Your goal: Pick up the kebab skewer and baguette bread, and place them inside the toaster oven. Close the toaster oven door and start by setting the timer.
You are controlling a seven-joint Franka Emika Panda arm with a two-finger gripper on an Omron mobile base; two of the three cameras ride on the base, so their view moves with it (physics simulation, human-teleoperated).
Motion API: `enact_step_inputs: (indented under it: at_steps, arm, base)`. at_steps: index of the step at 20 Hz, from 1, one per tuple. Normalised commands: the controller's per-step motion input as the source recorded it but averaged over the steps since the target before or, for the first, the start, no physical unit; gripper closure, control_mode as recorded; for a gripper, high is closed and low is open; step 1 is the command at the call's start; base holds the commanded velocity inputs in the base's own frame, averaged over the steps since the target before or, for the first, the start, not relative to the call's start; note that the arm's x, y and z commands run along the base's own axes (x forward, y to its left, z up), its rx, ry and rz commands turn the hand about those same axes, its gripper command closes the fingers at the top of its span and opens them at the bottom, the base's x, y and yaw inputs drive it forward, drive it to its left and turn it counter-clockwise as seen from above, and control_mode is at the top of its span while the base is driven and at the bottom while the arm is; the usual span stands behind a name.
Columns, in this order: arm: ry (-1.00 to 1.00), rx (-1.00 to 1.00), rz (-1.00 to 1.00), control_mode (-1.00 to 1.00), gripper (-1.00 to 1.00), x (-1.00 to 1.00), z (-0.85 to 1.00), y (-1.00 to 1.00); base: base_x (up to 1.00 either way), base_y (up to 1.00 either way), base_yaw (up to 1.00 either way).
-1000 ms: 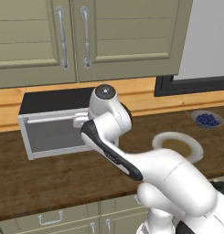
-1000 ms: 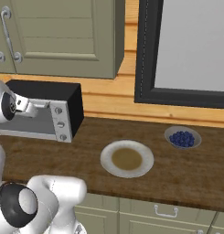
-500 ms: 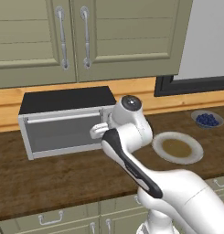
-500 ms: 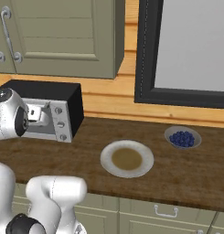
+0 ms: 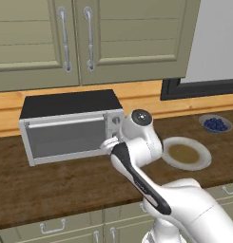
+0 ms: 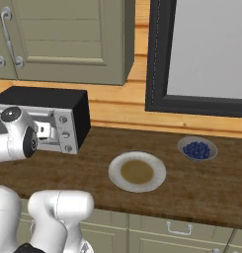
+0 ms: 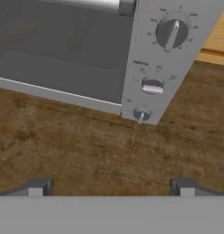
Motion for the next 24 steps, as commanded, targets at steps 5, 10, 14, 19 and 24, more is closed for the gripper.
enact_step_inputs:
  at_steps: [5,10,14,19,24]
  arm:
    - [0.0,-0.12,0.0,-1.0,-1.0,0.0,-0.3,-0.07]
    - [0.01,0.0,-0.04,-1.0,-1.0,0.0,-0.15,0.0]
    - [-0.01,0.01,-0.04,-1.0,-1.0,0.0,-0.13,-0.01]
    - [-0.06,-0.04,-0.01,-1.0,-1.0,0.0,-0.13,-0.02]
    - [0.02,-0.21,0.03,-1.0,-1.0,-0.09,0.09,-0.01]
  base:
    - [0.0,0.0,0.0]
    - [0.0,0.0,0.0]
    - [0.0,0.0,0.0]
    - [0.0,0.0,0.0]
    - [0.0,0.0,0.0]
